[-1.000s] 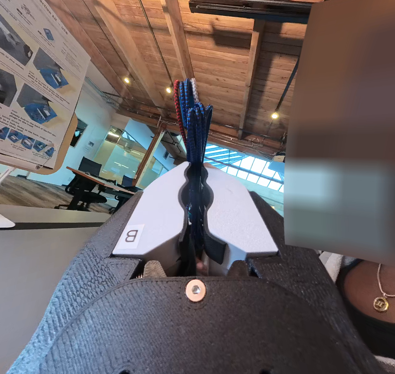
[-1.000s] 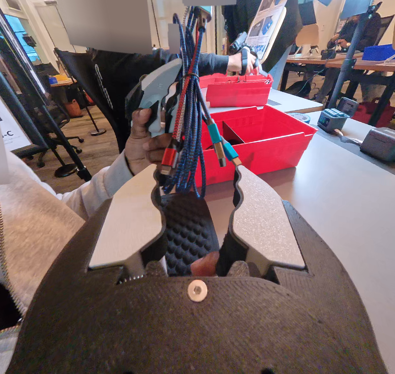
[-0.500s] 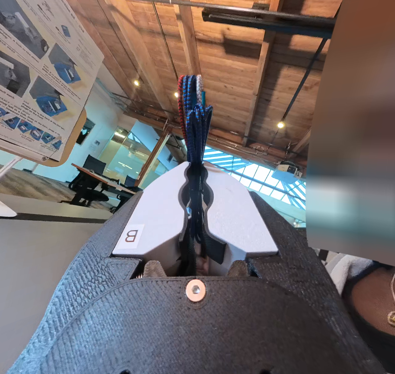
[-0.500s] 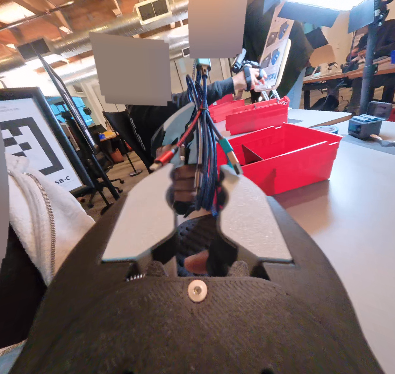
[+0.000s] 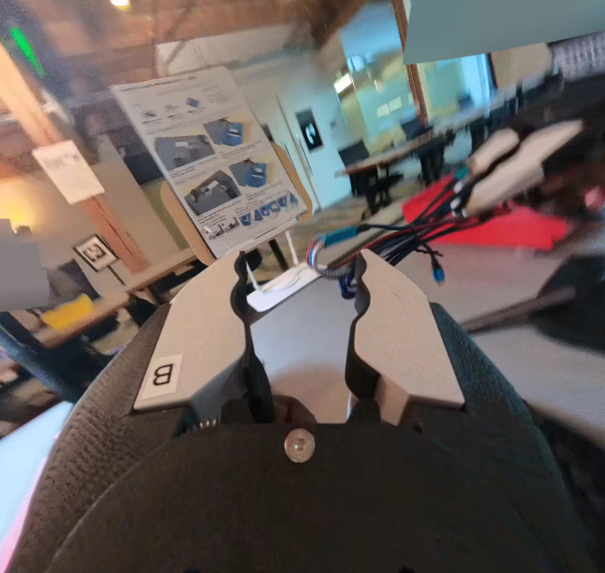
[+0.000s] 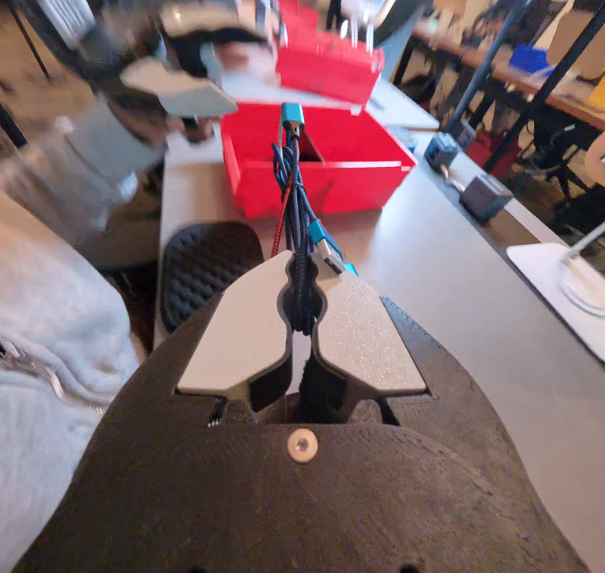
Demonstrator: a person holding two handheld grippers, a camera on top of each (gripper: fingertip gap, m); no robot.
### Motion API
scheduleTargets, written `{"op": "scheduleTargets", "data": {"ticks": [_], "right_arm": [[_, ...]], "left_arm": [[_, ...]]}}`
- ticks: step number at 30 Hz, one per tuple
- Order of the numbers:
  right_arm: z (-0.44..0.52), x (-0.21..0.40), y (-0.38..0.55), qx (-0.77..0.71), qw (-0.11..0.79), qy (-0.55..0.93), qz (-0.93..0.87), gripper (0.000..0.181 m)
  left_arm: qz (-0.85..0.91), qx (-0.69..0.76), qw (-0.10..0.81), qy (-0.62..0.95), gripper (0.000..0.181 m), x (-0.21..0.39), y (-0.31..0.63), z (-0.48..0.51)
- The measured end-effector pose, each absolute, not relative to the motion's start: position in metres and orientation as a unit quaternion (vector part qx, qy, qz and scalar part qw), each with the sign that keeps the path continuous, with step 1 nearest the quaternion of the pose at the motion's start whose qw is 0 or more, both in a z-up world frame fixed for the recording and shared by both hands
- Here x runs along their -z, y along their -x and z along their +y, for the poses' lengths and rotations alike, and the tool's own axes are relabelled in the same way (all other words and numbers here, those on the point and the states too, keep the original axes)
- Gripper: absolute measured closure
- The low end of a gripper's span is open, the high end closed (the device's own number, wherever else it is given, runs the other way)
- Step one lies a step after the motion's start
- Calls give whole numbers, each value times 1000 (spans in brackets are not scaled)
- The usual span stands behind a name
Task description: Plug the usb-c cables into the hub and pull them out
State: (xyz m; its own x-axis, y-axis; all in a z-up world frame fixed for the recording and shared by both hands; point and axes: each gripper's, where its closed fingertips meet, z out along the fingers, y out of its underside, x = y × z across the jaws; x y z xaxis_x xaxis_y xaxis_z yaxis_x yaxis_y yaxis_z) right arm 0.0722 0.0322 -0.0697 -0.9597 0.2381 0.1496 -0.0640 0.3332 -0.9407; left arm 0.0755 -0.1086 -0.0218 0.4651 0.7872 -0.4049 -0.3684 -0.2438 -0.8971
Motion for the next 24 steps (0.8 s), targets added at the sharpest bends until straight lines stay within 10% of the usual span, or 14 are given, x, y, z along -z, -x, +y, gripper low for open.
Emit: {"op": "scheduleTargets", "data": {"ticks": [8,10,14,17,20,24], "right_arm": [[15,93,-101,-470,116,-43,-874,177],[13,88,-108,-492,78,-40,-866,177],[12,73,-107,-557,45,-21,-829,175],[19,44,-100,-633,67,-28,-771,139],[35,35,-88,-636,198,-84,-741,111],[42,43,-94,-550,397,-216,-702,121]], "left_arm": [[25,-405,355,842,117,108,-90,-19],[41,-430,294,853,142,123,-79,-24],[9,-374,348,860,167,125,-87,-16],[-37,-270,415,868,168,121,-93,-20],[-102,-121,493,856,170,110,-92,-29],[-159,73,520,836,169,102,-89,-37]]}}
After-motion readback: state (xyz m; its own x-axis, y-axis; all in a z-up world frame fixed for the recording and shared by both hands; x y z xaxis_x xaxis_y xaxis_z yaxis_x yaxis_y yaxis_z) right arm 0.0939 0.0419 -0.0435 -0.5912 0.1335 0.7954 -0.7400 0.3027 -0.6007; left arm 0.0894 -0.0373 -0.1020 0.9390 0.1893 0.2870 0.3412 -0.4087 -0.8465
